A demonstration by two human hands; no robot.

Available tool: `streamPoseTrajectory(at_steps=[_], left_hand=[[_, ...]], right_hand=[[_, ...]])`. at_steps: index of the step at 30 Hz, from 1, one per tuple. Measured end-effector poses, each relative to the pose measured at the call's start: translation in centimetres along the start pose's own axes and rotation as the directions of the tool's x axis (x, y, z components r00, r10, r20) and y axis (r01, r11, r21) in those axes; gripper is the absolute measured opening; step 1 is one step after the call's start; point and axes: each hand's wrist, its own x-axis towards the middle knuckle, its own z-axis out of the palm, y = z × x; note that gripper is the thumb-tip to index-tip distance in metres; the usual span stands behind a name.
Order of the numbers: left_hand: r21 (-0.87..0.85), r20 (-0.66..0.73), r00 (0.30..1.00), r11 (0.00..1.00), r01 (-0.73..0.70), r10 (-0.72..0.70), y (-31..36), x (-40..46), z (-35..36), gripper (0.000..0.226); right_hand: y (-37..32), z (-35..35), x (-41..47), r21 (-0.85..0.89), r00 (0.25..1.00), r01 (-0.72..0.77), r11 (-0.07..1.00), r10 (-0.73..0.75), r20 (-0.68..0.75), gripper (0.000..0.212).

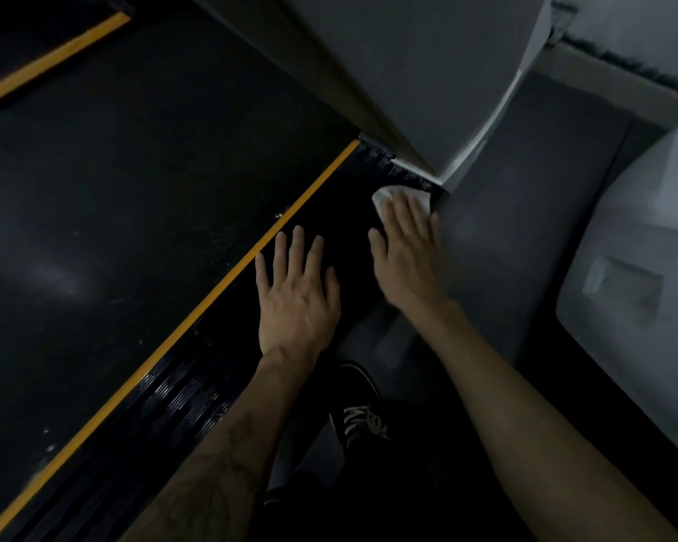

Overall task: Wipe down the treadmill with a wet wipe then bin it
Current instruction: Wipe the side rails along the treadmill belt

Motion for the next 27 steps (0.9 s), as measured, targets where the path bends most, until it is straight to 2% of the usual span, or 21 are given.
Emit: streamPoseTrajectory(at_steps=[3, 5, 9, 12, 15, 17, 21, 24, 27], left_hand=[[-0.004, -0.006, 1.0, 1.0, -0.006, 0.006, -0.1, 0.1, 0.0, 0.065], [-0.008, -0.015, 1.0, 1.0, -0.004, 0.004, 0.0, 0.1, 0.0, 0.065], [-0.008, -0.021, 1.0, 1.0, 0.004, -0.004, 0.1, 0.1, 0.1, 0.063], [0.003, -0.012, 1.0, 1.0, 0.0, 0.0, 0.1, 0.1, 0.1, 0.064], [0.001, -0.002, 1.0, 1.0, -0.009, 0.009, 0.1, 0.2, 0.0, 0.066], [-0.008, -0.003, 1.0, 1.0, -0.013, 0.013, 0.2, 0.2, -0.1, 0.066], [-0.002, -0.023, 1.0, 1.0, -0.007, 0.007, 0.1, 0.3, 0.0, 0.064], [-0.002, -0.025, 1.0, 1.0, -0.004, 0.004, 0.1, 0.2, 0.2, 0.064], [0.006, -0.021, 1.0, 1.0, -0.009, 0.009, 0.1, 0.3, 0.3, 0.065]], right_hand=[[-1.8, 0.7, -3.9, 0.052, 0.991, 0.13, 0.99, -0.129, -0.03, 0.063], [-1.1, 0.3, -2.4, 0.038, 0.986, 0.169, 0.985, -0.169, -0.013, 0.062], [1.7, -0.7, 2.6, -0.019, 0.996, 0.069, 0.997, -0.067, 0.066, 0.067], [0.4, 0.0, 0.8, -0.011, 1.0, -0.003, 1.0, 0.003, 0.017, 0.071], [-1.4, 0.9, -2.5, 0.036, 0.995, 0.103, 0.994, -0.103, -0.002, 0.07], [-0.6, 0.5, -1.2, 0.038, 0.988, 0.153, 0.988, -0.153, 0.011, 0.068], [1.8, -0.8, 4.2, -0.028, 0.996, 0.064, 0.998, -0.062, 0.068, 0.064], [1.2, -0.3, 2.6, -0.015, 1.0, 0.009, 1.0, -0.009, 0.027, 0.065], [0.2, 0.6, -0.4, 0.018, 0.999, 0.048, 0.999, -0.048, -0.014, 0.074]])
